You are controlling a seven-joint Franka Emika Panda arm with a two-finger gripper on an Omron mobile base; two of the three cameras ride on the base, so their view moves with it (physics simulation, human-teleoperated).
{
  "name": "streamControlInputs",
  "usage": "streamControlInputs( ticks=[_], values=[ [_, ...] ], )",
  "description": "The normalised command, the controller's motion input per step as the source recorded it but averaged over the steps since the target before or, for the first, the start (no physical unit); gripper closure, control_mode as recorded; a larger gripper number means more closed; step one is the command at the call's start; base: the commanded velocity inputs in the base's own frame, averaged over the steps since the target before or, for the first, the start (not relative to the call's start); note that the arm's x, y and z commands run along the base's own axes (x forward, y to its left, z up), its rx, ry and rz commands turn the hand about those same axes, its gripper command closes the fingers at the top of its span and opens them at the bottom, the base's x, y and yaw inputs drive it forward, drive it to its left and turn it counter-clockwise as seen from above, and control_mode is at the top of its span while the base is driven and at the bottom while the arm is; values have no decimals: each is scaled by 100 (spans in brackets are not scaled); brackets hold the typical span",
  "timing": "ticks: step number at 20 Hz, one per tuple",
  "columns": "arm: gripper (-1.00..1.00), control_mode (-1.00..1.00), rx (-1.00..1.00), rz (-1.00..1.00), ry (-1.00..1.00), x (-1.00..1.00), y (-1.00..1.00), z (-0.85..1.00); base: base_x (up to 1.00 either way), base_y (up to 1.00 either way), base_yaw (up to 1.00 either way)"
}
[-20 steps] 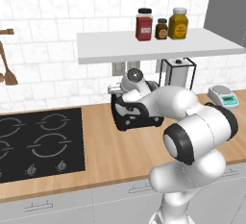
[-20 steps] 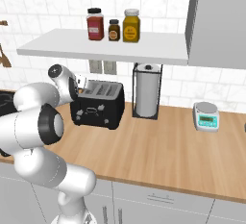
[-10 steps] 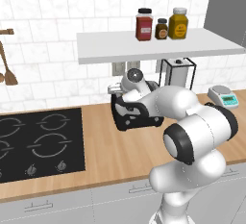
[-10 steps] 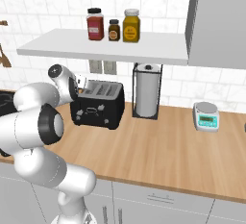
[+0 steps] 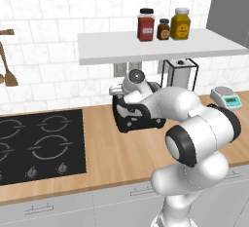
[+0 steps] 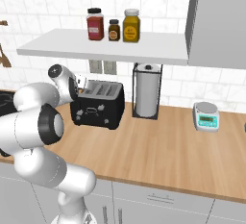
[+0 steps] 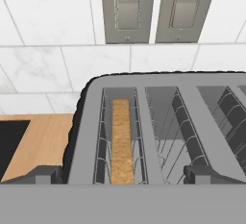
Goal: Start the toaster. Once the lever pops up, take the bread to the plate on the dining counter.
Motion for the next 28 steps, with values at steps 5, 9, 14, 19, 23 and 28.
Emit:
streamControlInputs(
  ticks=[5,9,14,19,23,28],
  values=[
    [-100,-100,0,0,0,0,0,0,0,0,0],
    [-100,-100,0,0,0,0,0,0,0,0,0],
    [-100,-100,0,0,0,0,0,0,0,0,0],
    [-100,-100,0,0,0,0,0,0,0,0,0],
    [-100,-100,0,0,0,0,0,0,0,0,0],
    [-100,-100,0,0,0,0,0,0,0,0,0]
  ],
)
